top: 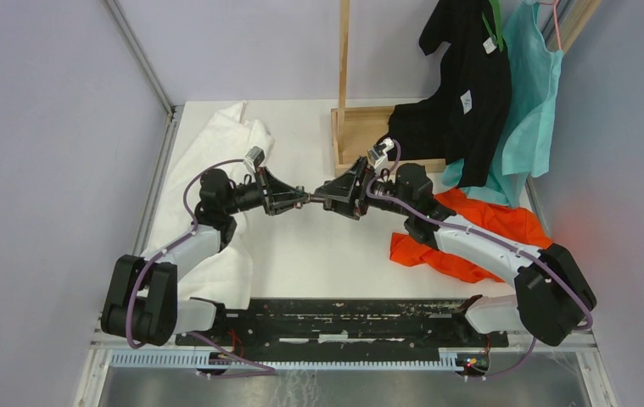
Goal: Install the water faucets
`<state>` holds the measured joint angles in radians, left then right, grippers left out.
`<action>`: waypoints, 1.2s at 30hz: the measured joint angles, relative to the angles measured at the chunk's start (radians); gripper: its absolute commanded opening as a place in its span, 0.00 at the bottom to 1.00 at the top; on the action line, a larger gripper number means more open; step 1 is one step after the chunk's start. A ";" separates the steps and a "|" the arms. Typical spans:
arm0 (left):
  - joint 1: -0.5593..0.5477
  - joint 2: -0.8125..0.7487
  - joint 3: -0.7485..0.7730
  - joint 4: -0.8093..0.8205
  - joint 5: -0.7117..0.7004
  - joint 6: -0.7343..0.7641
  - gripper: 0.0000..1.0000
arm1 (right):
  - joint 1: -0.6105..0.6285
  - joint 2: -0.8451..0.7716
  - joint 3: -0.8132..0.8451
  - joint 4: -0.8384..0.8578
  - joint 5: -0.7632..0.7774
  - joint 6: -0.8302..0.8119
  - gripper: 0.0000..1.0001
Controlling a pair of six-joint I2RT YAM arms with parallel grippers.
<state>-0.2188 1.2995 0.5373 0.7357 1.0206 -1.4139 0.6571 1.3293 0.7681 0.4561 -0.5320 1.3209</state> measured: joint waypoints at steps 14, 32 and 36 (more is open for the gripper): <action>-0.005 0.003 0.020 -0.045 0.018 0.011 0.03 | -0.011 -0.050 -0.021 -0.079 -0.091 0.073 0.90; -0.003 0.011 0.034 -0.188 -0.036 0.088 0.03 | 0.008 -0.261 0.484 -1.283 -0.034 -1.088 0.31; -0.003 0.009 0.036 -0.206 -0.036 0.090 0.03 | 0.008 -0.290 0.443 -1.161 0.031 -1.075 0.11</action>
<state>-0.2222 1.3083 0.5732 0.5293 0.9844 -1.3243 0.6655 1.0393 1.2110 -0.7048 -0.5007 0.2459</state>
